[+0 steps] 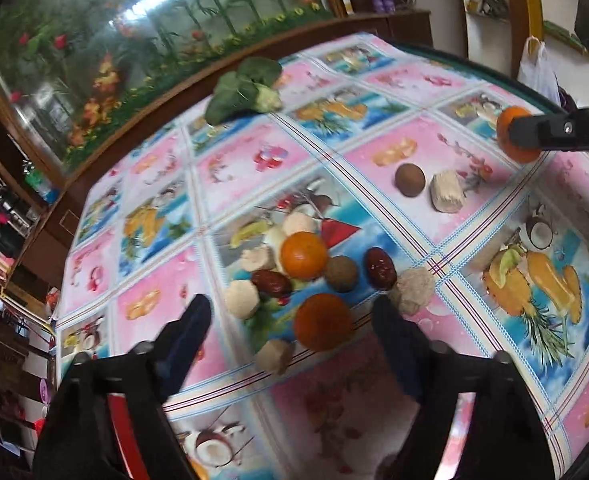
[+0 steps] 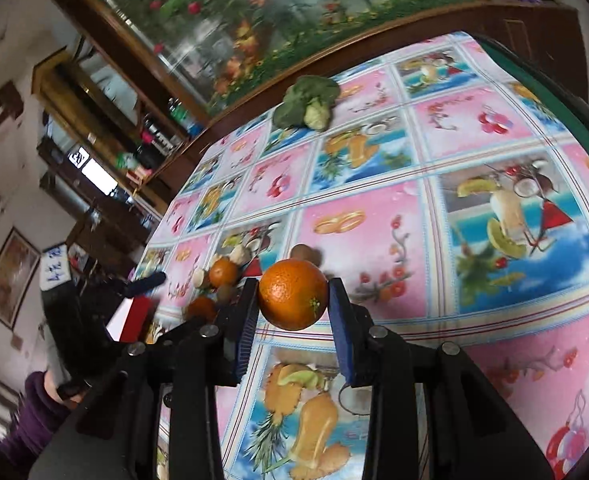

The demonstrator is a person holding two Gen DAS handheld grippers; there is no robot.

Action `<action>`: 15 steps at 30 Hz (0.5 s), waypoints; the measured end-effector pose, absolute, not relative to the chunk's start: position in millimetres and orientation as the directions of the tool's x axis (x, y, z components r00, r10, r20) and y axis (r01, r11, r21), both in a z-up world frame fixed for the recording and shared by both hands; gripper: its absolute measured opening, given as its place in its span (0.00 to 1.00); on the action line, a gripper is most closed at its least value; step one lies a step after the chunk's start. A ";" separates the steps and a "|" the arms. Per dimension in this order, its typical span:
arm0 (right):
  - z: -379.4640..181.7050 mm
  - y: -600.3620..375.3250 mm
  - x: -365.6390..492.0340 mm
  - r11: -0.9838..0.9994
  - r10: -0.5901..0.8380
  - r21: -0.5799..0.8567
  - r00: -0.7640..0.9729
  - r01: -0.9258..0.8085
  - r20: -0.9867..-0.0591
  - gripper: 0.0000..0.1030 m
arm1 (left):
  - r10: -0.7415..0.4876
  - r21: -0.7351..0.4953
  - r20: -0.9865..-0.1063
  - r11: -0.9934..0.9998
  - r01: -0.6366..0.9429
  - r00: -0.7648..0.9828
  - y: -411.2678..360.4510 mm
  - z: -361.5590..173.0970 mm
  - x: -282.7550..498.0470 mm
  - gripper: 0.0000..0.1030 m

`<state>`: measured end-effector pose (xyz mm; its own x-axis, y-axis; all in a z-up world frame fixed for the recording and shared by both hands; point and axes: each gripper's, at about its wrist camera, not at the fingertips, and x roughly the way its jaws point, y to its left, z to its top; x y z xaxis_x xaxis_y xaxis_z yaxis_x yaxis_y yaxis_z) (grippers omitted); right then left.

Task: Organize fruits
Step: 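Grasp an orange with the right tool while the left tool grasps another orange, then carry both oranges into the red-rimmed tray and open both tools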

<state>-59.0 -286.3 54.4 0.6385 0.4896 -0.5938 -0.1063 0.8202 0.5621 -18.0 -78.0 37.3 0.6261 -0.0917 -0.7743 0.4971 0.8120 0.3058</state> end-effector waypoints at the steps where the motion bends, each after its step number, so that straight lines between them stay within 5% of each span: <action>1: 54.2 -284.5 -58.7 0.816 0.495 0.567 0.637 -0.108 -0.591 0.35 | -0.097 0.296 -0.781 0.812 0.503 0.616 -79.2 35.7 -16.4 0.74; 9: 53.3 -283.9 -59.5 0.816 0.497 0.567 0.638 -0.113 -0.588 0.35 | -0.132 0.210 -0.834 0.822 0.529 0.536 -78.2 19.1 -7.7 0.33; 15: 52.4 -282.1 -58.1 0.840 0.466 0.527 0.672 -0.131 -0.576 0.35 | -0.163 0.165 -0.821 0.850 0.500 0.547 -75.2 25.1 -12.0 0.31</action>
